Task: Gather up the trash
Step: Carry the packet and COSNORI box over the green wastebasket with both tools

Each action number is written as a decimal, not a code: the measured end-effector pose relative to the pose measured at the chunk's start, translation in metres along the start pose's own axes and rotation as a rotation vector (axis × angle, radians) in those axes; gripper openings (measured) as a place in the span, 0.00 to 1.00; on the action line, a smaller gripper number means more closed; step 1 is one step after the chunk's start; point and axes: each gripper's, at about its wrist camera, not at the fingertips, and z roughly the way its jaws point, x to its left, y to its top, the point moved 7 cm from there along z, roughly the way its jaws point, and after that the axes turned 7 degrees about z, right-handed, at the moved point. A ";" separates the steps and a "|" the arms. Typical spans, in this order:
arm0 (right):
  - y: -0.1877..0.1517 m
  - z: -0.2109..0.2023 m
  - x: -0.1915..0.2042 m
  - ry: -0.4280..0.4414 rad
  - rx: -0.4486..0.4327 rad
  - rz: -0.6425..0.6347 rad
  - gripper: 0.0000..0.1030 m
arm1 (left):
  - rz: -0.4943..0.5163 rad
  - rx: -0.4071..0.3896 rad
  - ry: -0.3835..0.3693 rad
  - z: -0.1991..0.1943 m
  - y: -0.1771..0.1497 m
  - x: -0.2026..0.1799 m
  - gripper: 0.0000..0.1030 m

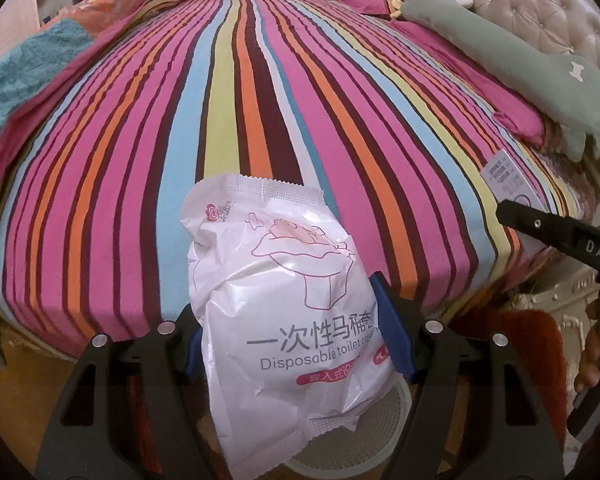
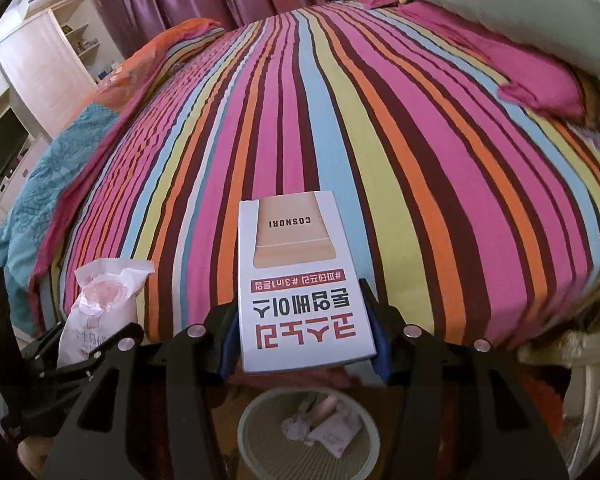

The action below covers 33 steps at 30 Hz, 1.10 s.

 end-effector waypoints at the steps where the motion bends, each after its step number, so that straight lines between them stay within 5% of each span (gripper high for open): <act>1: -0.006 -0.002 -0.002 0.005 0.004 0.008 0.48 | 0.004 0.001 -0.002 -0.002 -0.005 0.000 0.66; 14: -0.078 -0.002 -0.010 -0.035 0.107 0.051 0.48 | 0.034 0.114 -0.066 -0.004 -0.089 -0.028 0.66; 33: -0.162 0.060 -0.032 -0.062 0.481 0.178 0.48 | -0.074 0.407 -0.156 0.052 -0.155 -0.039 0.66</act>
